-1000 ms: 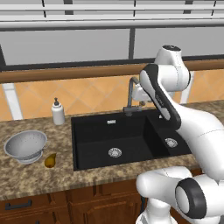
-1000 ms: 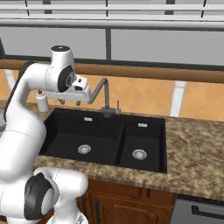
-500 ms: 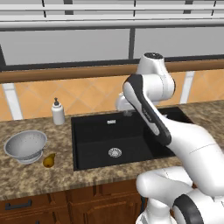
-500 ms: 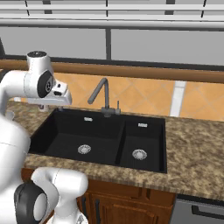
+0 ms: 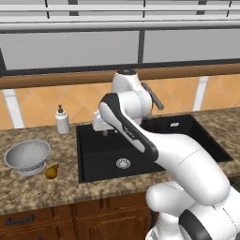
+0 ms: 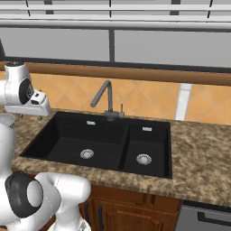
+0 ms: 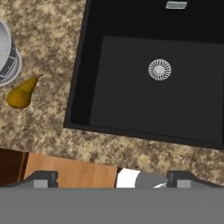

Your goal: Put the colander in the sink, put the pear in the colander, and turn on the sink faucet and pour water over the colander.

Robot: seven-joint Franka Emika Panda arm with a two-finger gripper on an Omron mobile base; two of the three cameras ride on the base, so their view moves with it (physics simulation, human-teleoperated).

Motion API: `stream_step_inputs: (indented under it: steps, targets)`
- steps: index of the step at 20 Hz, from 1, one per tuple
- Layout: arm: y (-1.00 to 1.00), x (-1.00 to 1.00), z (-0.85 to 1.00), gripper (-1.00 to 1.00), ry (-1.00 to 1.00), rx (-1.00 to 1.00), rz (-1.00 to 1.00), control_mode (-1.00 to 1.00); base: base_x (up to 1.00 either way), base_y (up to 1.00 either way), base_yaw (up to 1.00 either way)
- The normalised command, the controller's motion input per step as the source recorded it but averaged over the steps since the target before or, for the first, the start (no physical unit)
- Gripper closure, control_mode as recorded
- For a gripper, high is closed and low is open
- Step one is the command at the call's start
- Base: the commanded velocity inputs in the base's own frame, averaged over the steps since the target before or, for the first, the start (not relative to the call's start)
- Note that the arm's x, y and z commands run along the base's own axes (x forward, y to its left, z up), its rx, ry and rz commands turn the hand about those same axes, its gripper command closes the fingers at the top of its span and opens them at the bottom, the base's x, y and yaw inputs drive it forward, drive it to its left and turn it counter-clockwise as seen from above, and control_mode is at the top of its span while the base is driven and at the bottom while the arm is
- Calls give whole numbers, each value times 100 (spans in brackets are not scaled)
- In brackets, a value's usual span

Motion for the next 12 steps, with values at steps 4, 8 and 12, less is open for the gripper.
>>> stream_step_inputs:
  steps: [4,8,12]
  targets:
    - [89,16,-30,-100,3,1,0,-100,0,0,0]
    - [80,15,-29,-100,0,4,0,-100,0,0,0]
    - [76,17,-34,-100,0,5,0,-100,0,0,0]
